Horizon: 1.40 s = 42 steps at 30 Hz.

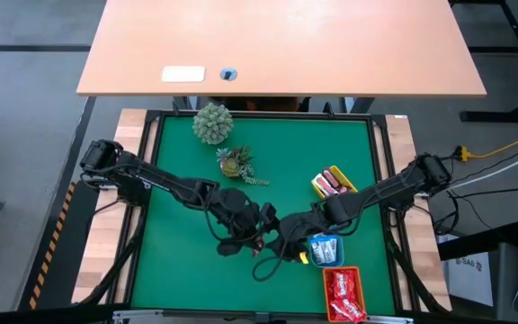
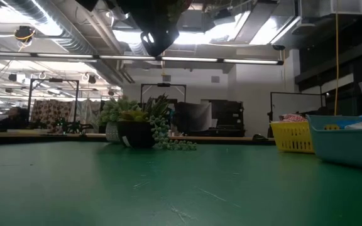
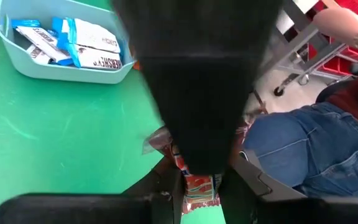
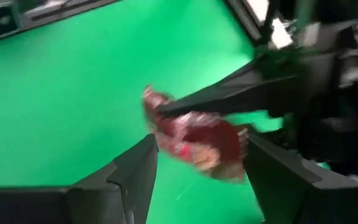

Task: Sort candy
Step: Put the brown candy into the yellow bin

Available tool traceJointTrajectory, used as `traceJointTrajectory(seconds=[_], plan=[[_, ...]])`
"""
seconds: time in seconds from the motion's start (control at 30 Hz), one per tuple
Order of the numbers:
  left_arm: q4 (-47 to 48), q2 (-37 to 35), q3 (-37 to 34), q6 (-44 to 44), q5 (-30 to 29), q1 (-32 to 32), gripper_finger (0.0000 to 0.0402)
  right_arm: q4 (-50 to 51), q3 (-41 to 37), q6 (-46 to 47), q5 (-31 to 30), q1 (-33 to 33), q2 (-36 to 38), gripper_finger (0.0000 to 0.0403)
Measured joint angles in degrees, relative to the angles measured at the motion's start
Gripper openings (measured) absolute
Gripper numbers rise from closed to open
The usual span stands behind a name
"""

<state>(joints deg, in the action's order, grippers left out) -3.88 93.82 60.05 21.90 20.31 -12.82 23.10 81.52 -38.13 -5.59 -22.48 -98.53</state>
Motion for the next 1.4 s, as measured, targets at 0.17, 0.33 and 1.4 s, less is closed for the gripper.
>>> traceJointTrajectory(seconds=[0.17,0.33,1.4], plan=[[0.0,0.0,0.0,0.0,0.1,0.0,0.0074,1.1,0.0,-0.5,1.3,0.0,-0.5,0.0232],[0.0,0.0,0.0,0.0,0.1,0.0,0.0074,1.2,0.0,-0.4,1.3,0.0,-0.9,0.0211],[0.3,0.0,0.0,0.0,-10.7,-1.9,0.0216,5.7,-0.1,4.4,0.2,0.0,-1.0,0.0071]])
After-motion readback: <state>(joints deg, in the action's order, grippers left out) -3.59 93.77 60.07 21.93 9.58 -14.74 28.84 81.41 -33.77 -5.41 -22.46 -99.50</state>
